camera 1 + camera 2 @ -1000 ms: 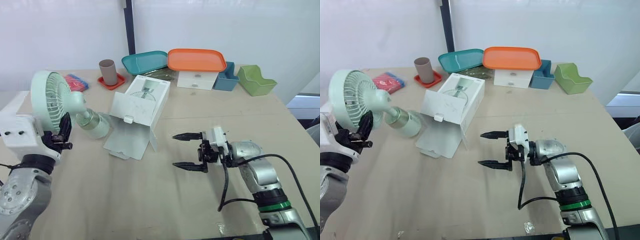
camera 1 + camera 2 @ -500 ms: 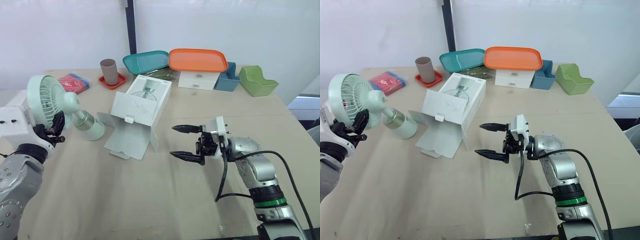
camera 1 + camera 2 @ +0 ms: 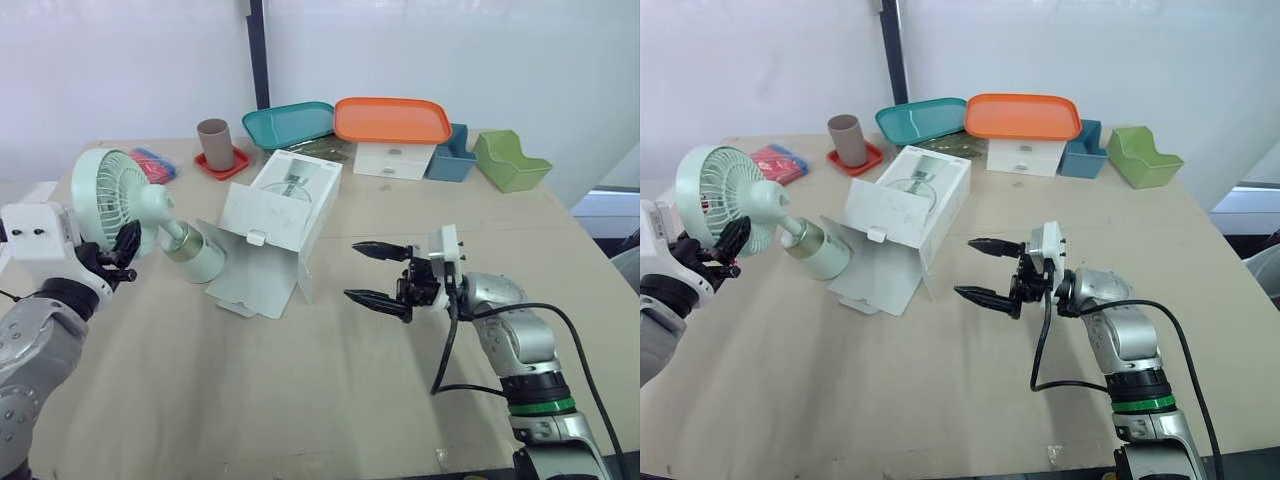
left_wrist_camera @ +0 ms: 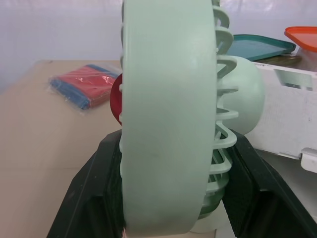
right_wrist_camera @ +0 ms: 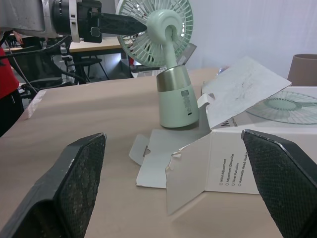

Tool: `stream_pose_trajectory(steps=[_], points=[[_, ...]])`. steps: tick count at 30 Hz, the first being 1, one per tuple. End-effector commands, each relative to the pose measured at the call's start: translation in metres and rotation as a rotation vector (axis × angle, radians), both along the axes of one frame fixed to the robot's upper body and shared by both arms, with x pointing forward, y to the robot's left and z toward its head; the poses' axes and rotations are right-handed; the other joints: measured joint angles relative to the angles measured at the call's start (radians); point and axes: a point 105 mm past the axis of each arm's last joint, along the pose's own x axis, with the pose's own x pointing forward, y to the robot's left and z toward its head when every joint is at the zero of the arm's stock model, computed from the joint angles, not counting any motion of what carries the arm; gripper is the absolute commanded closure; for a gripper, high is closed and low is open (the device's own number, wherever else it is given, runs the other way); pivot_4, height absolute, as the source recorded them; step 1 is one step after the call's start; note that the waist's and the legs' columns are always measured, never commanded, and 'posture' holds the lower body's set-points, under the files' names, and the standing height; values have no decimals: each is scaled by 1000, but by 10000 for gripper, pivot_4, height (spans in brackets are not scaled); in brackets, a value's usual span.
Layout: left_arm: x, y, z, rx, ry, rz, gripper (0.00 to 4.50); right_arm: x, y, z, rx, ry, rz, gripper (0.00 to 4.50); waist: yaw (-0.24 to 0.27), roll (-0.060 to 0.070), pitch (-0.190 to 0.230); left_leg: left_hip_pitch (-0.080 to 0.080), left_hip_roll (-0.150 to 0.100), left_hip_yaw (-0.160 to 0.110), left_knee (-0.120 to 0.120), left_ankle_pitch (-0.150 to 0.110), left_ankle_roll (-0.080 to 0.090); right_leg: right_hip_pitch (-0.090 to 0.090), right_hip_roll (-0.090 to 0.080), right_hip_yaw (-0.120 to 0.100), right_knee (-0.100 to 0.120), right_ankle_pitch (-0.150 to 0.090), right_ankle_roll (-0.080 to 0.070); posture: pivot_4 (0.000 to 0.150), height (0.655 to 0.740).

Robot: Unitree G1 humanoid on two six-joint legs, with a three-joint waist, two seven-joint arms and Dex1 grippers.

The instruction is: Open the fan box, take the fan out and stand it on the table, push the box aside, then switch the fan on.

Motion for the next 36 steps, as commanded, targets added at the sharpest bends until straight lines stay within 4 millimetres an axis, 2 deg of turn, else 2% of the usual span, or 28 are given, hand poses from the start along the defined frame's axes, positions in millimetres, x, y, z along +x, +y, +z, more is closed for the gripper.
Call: stream_pose_trajectory(steps=[1,14,18,25,30,33,36], points=[[-4,13,22,62,-83,84,24690,-5,1,10,-2,-57,21,0,0,0,0,0,0,0,0,0,0,0,0,0,0,0,0,1500,7400],[-6,23,32,140,-105,204,24690,-8,2,6,-25,-53,33,0,1,0,0,-1,0,-1,0,0,0,0,0,0,0,0,0,1500,7400],[-3,24,26,127,-77,207,24690,-9,3,5,-29,-52,36,0,1,0,0,-1,0,-1,0,0,0,-1,0,0,0,0,0,1500,7400],[8,13,3,-8,-15,104,24690,-9,2,4,-42,-63,34,0,1,0,0,-1,0,-1,0,0,-1,0,0,-1,0,0,0,1500,7400],[15,16,-6,-104,-1,88,24690,-9,2,3,-52,-74,27,0,1,0,-1,0,0,-1,0,0,-1,0,-1,-1,0,0,0,1500,7400],[18,16,-6,-99,4,73,24690,-10,2,3,-54,-78,26,0,1,0,-1,0,0,-1,0,0,-1,0,-1,-1,0,0,0,1500,7400],[21,25,-6,-82,2,92,24690,-11,4,4,-54,-81,25,0,1,1,-1,0,-1,-1,0,0,-1,0,-1,0,1,0,0,1500,7400]])
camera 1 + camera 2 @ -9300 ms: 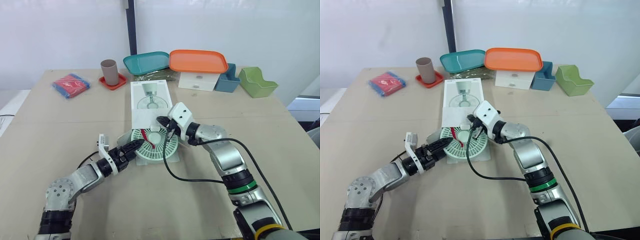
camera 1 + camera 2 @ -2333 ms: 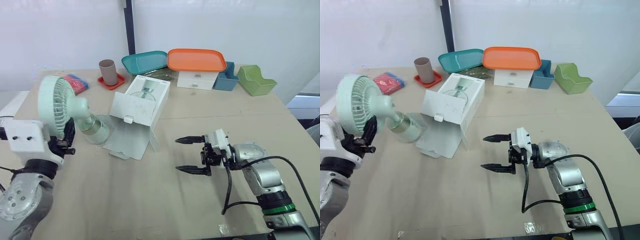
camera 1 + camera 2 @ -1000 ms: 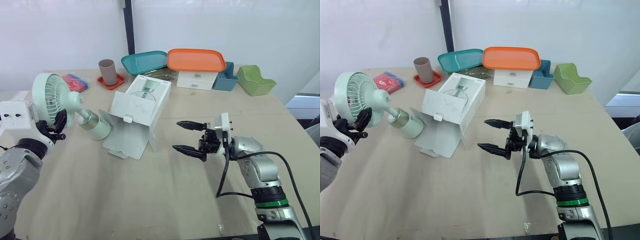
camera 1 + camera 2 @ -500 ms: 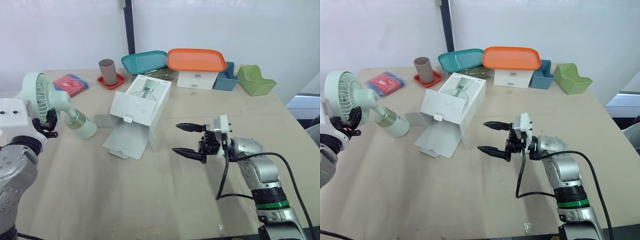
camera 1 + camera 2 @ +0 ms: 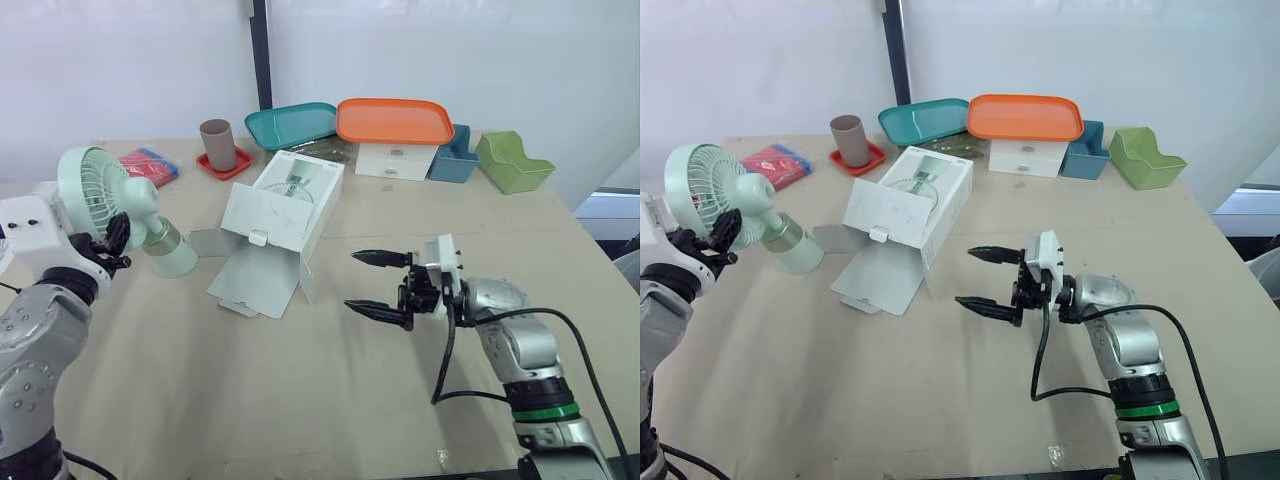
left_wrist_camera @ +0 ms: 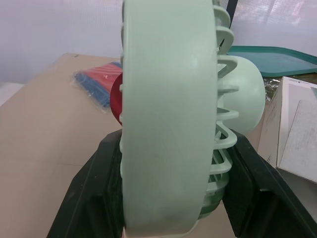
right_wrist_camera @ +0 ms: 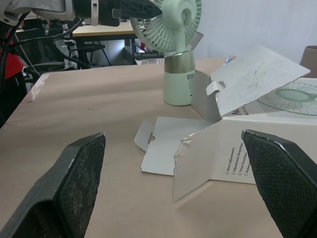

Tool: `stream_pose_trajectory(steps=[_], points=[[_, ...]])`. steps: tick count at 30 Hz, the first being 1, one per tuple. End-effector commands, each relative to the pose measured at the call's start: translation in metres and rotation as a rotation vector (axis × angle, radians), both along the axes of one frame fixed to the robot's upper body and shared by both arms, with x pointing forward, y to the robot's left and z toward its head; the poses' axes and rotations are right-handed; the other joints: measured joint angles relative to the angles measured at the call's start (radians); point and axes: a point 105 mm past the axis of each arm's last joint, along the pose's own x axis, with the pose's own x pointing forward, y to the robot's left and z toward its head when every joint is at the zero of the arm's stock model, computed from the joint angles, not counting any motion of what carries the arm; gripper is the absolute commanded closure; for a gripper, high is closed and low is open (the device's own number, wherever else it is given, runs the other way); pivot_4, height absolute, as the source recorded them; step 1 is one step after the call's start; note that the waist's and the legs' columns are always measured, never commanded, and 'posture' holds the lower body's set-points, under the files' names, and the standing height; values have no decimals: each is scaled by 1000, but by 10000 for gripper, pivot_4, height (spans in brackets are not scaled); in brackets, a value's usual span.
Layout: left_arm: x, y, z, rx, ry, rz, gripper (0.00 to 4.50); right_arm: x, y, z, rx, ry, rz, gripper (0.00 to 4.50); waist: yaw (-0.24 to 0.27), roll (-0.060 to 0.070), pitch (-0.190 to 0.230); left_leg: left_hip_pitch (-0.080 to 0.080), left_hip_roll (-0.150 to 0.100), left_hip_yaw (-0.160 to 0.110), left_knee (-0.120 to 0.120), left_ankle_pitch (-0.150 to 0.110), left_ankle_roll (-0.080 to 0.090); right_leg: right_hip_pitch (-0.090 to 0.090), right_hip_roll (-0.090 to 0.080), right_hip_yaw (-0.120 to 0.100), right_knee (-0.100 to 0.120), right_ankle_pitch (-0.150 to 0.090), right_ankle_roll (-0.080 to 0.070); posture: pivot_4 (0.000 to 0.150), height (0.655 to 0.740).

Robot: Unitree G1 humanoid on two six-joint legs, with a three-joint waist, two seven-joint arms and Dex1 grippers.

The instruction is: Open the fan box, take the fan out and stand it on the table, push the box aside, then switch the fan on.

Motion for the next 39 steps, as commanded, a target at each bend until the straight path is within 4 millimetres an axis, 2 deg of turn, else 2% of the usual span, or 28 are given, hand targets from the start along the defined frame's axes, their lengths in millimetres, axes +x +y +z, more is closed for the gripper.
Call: stream_pose_trajectory(steps=[1,4,6,8,10,11,19,25,29,34,37,39], points=[[3,12,-1,23,9,24,24690,-5,4,14,0,-67,19,0,0,0,0,0,0,0,0,0,0,0,0,0,0,0,0,1500,7400],[2,12,3,78,-1,9,24690,-5,5,15,-1,-69,17,0,0,1,0,1,0,0,0,0,0,0,0,0,1,0,0,1500,7400],[1,16,6,94,-16,34,14165,-5,5,15,-2,-70,16,0,0,1,0,1,0,0,0,0,0,0,0,0,1,0,0,1500,7400],[0,20,8,103,-28,53,9265,-5,5,14,-2,-70,16,0,0,1,0,1,0,0,0,0,0,0,0,0,1,0,0,1500,7400],[-1,22,10,125,-37,64,1681,-5,5,13,-3,-70,17,0,0,0,0,0,0,0,0,0,0,-1,0,0,1,0,0,1500,7400],[-1,23,11,133,-41,68,399,-5,5,13,-4,-70,18,0,0,0,0,0,0,0,0,0,0,-1,0,0,1,0,0,1500,7400],[-3,22,19,203,-76,71,399,-5,6,10,-5,-68,23,0,0,0,0,0,0,0,0,0,0,-1,0,0,1,0,0,1500,7400],[-14,17,27,237,-159,70,399,-4,5,8,-8,-68,21,0,0,0,0,0,0,0,0,0,-1,-1,0,0,1,0,0,1500,7400],[-20,3,44,279,-267,25,399,-5,5,7,-12,-67,24,0,0,-1,0,0,0,-1,0,0,0,-1,0,0,1,0,0,1500,7400],[-27,-29,61,470,-384,-99,399,-5,6,8,-14,-72,24,0,0,-1,0,0,0,0,0,2,-4,-1,0,0,1,0,0,1500,7400],[-27,-45,50,478,-369,-207,399,-4,10,7,-38,-73,13,0,0,-1,0,0,0,0,0,1,-3,-1,0,0,1,0,0,1500,7400],[-27,-64,28,399,-297,-371,399,-3,17,10,-46,-77,-4,0,-2,-1,0,0,0,0,0,1,-3,-1,0,0,1,0,0,1500,7400]])
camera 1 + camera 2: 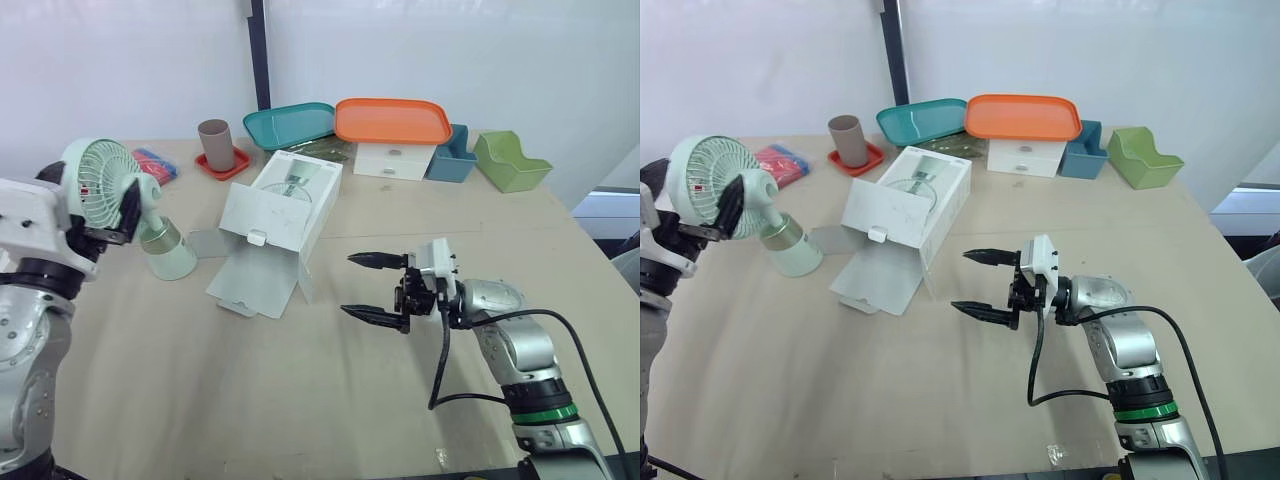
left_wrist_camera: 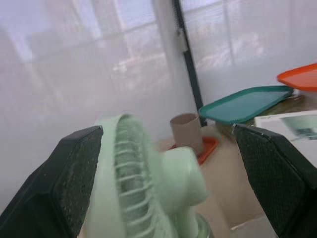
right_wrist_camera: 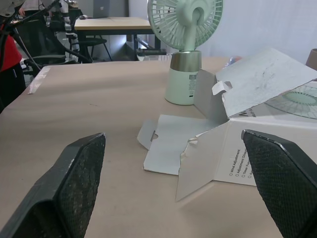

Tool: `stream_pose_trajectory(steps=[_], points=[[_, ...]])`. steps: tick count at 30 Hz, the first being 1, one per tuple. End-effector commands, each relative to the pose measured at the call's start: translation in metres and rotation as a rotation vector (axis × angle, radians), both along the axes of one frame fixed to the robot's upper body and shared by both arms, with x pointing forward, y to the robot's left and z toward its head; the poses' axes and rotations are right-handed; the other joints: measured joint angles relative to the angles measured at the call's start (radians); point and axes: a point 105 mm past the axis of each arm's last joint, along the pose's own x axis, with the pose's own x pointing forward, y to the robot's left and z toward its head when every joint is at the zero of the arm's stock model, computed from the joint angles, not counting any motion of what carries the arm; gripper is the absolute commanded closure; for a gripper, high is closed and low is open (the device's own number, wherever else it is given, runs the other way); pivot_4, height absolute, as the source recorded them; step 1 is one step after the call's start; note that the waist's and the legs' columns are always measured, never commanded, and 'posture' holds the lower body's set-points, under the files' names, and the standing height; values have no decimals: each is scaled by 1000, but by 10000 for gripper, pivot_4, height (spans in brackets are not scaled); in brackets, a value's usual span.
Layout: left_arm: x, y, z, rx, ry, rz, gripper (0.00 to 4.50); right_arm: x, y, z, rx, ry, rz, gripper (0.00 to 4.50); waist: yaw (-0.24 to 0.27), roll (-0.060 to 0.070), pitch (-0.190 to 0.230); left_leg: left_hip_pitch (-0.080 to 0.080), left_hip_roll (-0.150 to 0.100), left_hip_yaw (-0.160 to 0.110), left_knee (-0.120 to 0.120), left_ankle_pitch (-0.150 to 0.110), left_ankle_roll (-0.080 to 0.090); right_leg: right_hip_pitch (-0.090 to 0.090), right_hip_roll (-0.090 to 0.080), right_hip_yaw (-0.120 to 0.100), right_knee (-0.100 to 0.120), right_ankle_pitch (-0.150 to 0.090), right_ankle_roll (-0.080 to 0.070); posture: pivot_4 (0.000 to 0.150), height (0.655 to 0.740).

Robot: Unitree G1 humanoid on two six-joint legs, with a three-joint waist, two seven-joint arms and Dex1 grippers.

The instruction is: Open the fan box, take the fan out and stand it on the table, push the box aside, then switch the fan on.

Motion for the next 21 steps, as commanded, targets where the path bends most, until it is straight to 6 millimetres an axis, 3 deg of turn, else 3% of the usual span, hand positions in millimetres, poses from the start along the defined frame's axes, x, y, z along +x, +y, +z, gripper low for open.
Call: stream_pose_trajectory(steps=[1,4,6,10,15,21], points=[[-8,-36,-26,-12,123,-258,399,1,16,12,-17,-43,-35,0,-2,0,0,0,0,1,0,-1,1,0,0,0,0,0,0,1500,7400],[-14,-52,-49,2,234,-402,399,7,25,16,-12,-36,-100,0,-1,0,0,0,1,0,0,-2,4,-1,1,0,0,0,0,1500,7400],[-22,-66,-77,80,369,-559,399,9,40,18,-23,-52,-137,0,-1,0,0,0,1,0,0,-2,4,-1,1,0,0,0,0,1500,7400],[-34,-70,-108,191,507,-718,399,13,64,26,-2,-45,-214,0,-3,2,1,0,3,1,-1,-2,4,-1,3,1,0,0,-1,1500,7400],[-30,-65,-112,216,509,-784,399,19,83,27,11,16,-349,0,-1,2,1,-1,5,0,-1,-2,4,-1,5,1,0,0,-2,1500,7400],[-28,-62,-117,305,492,-806,399,41,86,12,-16,86,-542,0,-3,2,1,-1,6,0,-1,-2,4,-3,7,1,0,1,-3,1500,7400]])
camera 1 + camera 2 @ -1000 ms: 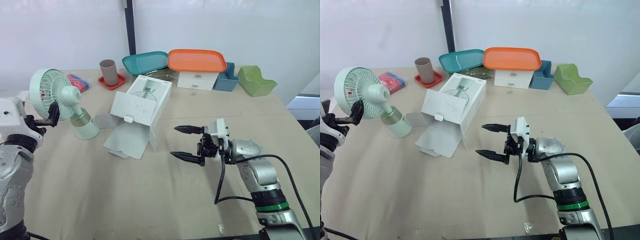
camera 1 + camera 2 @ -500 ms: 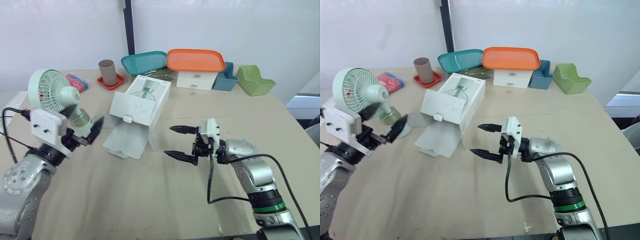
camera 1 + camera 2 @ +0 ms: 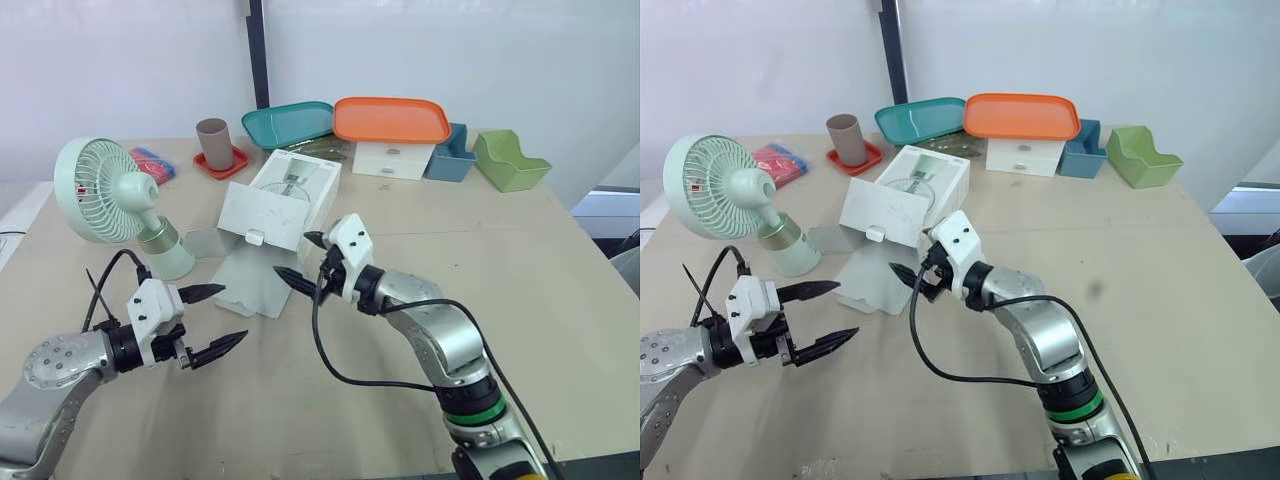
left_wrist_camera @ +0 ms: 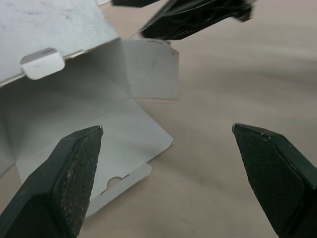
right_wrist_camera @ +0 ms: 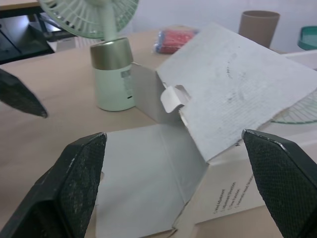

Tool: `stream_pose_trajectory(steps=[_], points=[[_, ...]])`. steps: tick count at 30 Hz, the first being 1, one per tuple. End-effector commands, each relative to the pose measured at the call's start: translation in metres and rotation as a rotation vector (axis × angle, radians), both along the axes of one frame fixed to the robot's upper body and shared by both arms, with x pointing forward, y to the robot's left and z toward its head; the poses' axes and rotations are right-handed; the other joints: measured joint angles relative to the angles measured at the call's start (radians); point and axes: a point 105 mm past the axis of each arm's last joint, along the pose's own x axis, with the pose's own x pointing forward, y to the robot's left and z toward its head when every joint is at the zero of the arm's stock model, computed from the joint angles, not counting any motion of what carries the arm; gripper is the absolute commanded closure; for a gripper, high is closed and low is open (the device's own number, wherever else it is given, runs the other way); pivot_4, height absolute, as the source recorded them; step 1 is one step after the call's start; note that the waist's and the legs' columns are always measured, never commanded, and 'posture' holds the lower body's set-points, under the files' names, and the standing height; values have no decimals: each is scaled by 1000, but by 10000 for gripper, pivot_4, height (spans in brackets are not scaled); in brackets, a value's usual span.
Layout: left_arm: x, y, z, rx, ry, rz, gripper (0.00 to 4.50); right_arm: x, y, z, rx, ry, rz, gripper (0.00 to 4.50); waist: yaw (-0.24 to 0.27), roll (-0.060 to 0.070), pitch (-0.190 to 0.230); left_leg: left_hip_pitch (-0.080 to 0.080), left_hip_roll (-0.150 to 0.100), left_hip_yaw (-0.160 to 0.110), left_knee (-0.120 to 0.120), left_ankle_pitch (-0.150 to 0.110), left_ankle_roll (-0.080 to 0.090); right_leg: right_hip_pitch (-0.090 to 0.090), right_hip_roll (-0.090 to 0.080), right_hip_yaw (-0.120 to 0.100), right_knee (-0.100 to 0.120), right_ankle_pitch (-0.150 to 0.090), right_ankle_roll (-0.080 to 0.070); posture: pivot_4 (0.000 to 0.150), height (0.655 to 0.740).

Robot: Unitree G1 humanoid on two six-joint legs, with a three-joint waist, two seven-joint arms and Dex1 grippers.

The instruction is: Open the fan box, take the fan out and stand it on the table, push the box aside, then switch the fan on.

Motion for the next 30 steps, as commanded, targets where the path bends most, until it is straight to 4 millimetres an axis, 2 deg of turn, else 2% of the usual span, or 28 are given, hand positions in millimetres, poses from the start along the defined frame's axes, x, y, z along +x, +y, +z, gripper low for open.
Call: stream_pose_trajectory(steps=[1,10,15,21,22,23,24,26,27,28,30], points=[[2,2,0,56,-57,-26,399,15,1,0,-19,1,-145,0,0,0,0,0,0,0,0,0,0,0,0,0,0,0,0,1500,7400],[3,-5,-3,40,-68,-22,399,22,23,-4,-65,59,-185,0,-20,0,0,0,2,0,-1,0,0,-1,2,0,0,1,-1,1500,7400],[5,-8,0,22,-77,-9,399,35,21,-11,-67,137,-265,0,-21,0,0,0,2,0,-1,0,0,-2,2,0,1,1,-1,1500,7400],[5,-12,-4,1,-70,4,399,49,2,-25,-68,200,-388,0,-21,0,0,-1,2,0,-1,0,0,-3,2,0,1,1,-1,1500,7400],[5,-13,-4,-1,-70,4,0,50,1,-25,-63,202,-395,5130,-21,0,0,-1,2,0,-1,0,0,-3,2,1,1,1,-1,1500,7400],[5,-14,-4,-4,-69,5,0,51,-1,-24,-61,198,-406,6845,-21,0,0,-1,2,0,-1,0,0,-3,2,1,1,1,-1,1500,7400],[5,-14,-5,-7,-69,6,0,52,-3,-23,-58,195,-418,11623,-21,0,0,-1,2,1,-1,0,0,-3,2,1,2,1,-1,1500,7400],[6,-16,-5,-12,-72,8,0,55,-8,-23,-52,192,-440,18141,-21,0,0,-1,2,1,-1,0,0,-4,3,1,3,1,-1,1500,7400],[7,-16,-5,-15,-73,8,0,55,-9,-22,-49,192,-446,23532,-21,0,0,-1,2,1,-1,0,0,-4,3,2,3,1,-1,1500,7400],[7,-17,-5,-18,-74,9,0,56,-9,-22,-46,193,-448,24944,-21,0,0,-1,2,1,-1,0,0,-5,3,2,3,1,-1,1500,7400],[8,-17,-5,-20,-74,10,0,56,-10,-21,-44,188,-446,32385,-21,0,0,-1,2,1,-1,0,0,-5,3,2,3,1,-1,1500,7400]])
